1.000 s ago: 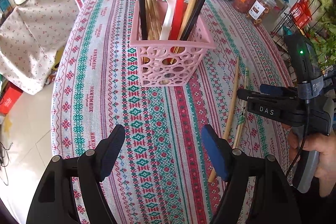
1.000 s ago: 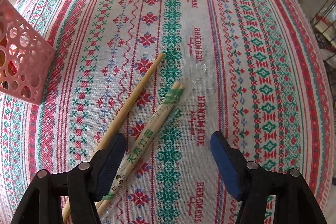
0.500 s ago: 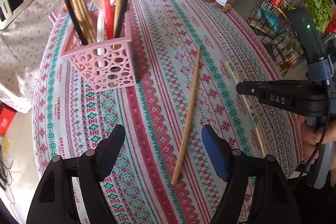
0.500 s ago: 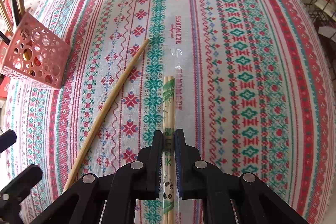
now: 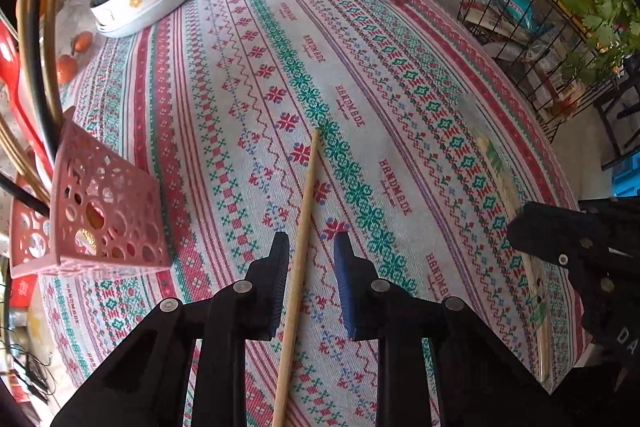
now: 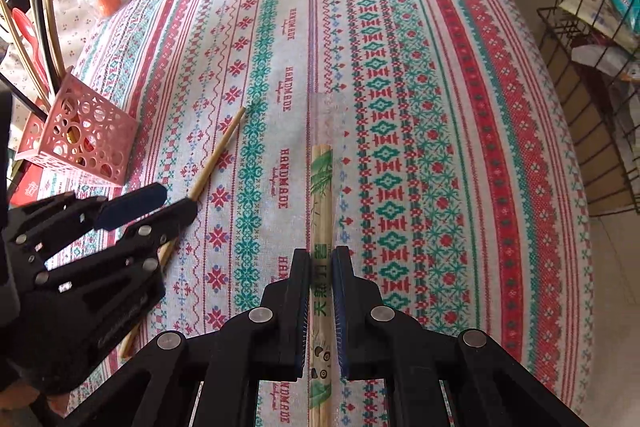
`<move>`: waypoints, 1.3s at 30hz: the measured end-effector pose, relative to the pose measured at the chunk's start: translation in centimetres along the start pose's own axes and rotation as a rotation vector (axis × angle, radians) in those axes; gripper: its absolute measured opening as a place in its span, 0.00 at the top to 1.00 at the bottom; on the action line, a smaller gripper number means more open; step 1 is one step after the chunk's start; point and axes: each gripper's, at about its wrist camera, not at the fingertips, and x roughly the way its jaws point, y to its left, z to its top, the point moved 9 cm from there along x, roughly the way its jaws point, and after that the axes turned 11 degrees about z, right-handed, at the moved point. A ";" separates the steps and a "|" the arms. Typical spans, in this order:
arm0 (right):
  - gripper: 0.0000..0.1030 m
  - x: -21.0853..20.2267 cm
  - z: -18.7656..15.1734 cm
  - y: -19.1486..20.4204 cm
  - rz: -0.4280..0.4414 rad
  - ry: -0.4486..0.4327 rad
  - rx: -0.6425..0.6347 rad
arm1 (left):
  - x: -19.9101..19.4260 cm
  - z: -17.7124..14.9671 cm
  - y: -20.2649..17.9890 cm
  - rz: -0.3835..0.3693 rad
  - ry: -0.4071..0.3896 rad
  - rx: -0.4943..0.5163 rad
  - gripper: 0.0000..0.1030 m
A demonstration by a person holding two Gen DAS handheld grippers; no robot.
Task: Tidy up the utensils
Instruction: 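Carry the wooden chopstick to the pink basket and release it with the left tool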
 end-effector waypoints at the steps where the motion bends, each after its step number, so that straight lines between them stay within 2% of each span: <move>1: 0.91 1.0 0.1 0.3 -0.001 0.001 0.001 | 0.4 0.5 0.0 0.008 0.002 0.004 0.80; 6: 0.91 1.2 -0.1 -0.5 -0.007 0.008 0.017 | 2.8 1.3 -0.1 0.031 0.045 0.013 0.86; 8: 0.91 1.1 -0.1 -0.8 -0.007 0.007 0.018 | 2.9 1.6 -0.1 0.004 0.034 0.004 0.93; 14: 0.91 1.0 0.0 -0.3 -0.008 -0.001 0.012 | 2.3 1.2 0.0 0.034 0.015 0.024 0.94; 22: 0.91 -0.5 0.6 1.7 0.016 -0.058 -0.002 | -3.9 -0.1 1.1 0.005 -0.145 0.053 0.94; 26: 0.91 -1.4 1.4 3.3 0.031 -0.109 -0.022 | -7.9 -1.4 2.9 -0.011 -0.226 0.040 0.94; 29: 0.91 -2.1 1.9 4.6 0.045 -0.145 -0.040 | -10.8 -2.5 5.0 0.005 -0.290 0.023 0.94; 33: 0.91 -2.8 2.5 6.5 0.054 -0.193 -0.070 | -14.6 -3.2 8.8 -0.013 -0.375 -0.072 0.95; 39: 0.91 -4.1 3.4 9.0 0.084 -0.264 -0.095 | -20.8 -2.8 15.1 -0.059 -0.541 -0.269 0.95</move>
